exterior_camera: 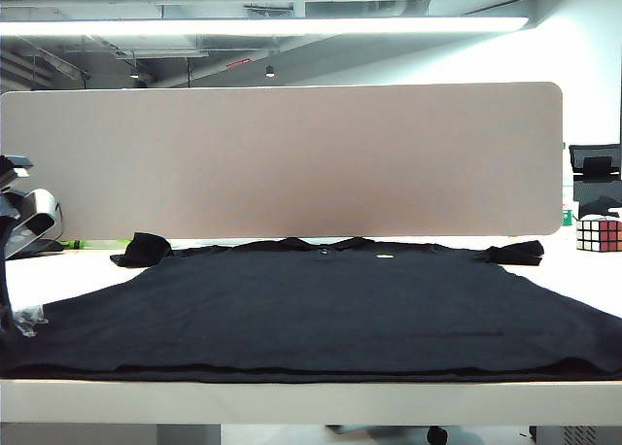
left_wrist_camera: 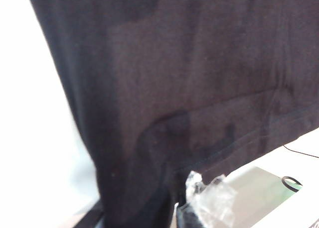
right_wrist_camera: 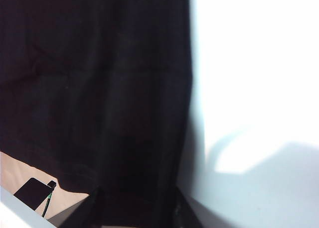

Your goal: Fold the bottom side of the T-shirt horizontally towards the center, about one-third of the way, then fold the sleeve back towards the center, creating a straight line along the edge of the T-shirt, and finally fold the bottom of the T-shirt up towards the top, creating a neat rectangle.

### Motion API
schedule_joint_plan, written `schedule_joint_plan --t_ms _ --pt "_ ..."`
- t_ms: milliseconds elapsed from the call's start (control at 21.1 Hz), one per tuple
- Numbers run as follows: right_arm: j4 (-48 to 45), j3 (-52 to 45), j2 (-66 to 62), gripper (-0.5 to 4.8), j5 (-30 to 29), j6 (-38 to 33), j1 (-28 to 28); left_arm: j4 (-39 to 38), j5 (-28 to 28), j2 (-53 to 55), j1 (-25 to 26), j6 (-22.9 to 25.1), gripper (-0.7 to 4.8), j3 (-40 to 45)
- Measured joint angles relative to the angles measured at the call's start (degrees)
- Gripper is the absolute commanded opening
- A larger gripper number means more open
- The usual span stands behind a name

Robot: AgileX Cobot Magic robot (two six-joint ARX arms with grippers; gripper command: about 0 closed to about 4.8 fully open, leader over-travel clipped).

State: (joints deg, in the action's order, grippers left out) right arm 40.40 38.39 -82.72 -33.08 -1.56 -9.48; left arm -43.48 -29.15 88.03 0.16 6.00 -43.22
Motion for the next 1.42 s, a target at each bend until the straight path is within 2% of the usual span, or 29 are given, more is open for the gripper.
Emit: schedule_joint_plan --t_ms 47,95,142,189,237,331,568,710,757,804,994,1230,1420 --pt "0.02 0.00 0.00 1.40 0.00 0.02 0.00 0.00 0.00 0.00 0.00 0.00 1.12 0.00" --pt "0.02 0.00 0.00 0.97 0.04 0.02 0.00 0.02 0.46 0.02 -0.02 0.02 1.01 0.00" --pt "0.04 0.00 -0.02 0.65 0.50 0.02 0.00 0.02 1.01 0.09 0.00 0.00 0.68 0.04" --pt "0.09 -0.04 -0.20 0.60 1.88 0.13 -0.11 -0.17 1.11 0.24 0.17 -0.02 0.44 0.15" --pt "0.22 -0.13 -0.17 0.30 1.86 0.15 -0.22 -0.24 1.09 0.22 0.17 0.00 0.07 0.15" --pt "0.24 -0.07 -0.17 -0.06 1.86 0.15 -0.02 -0.63 0.76 0.42 0.22 0.26 -0.06 0.46" --pt "0.94 -0.15 0.11 -0.06 1.16 1.31 -0.04 -1.03 0.48 0.13 0.15 0.85 -0.06 0.35" --pt "3.28 -0.79 2.89 -0.06 1.75 1.40 0.04 -2.84 3.58 -3.10 -0.22 0.83 -0.06 0.37" --pt "4.20 -0.81 5.18 -0.06 1.90 1.18 0.00 -3.96 7.23 -5.95 -0.22 0.81 -0.06 0.66" --pt "4.35 -0.70 7.76 -0.07 1.57 0.83 0.02 -4.59 8.46 -8.15 -0.13 0.63 -0.06 0.63" --pt "7.48 -0.22 15.21 -0.06 1.18 0.07 0.09 -6.38 8.87 -17.29 -0.17 -0.44 -0.06 0.11" --pt "13.18 2.43 24.90 -0.06 0.92 -0.22 0.07 -13.09 9.03 -28.92 -0.17 -0.66 -0.06 -0.02" --pt "11.47 7.02 24.87 -0.07 0.81 -2.64 0.09 -7.54 8.76 -30.95 -0.17 -4.17 -0.06 -1.73"
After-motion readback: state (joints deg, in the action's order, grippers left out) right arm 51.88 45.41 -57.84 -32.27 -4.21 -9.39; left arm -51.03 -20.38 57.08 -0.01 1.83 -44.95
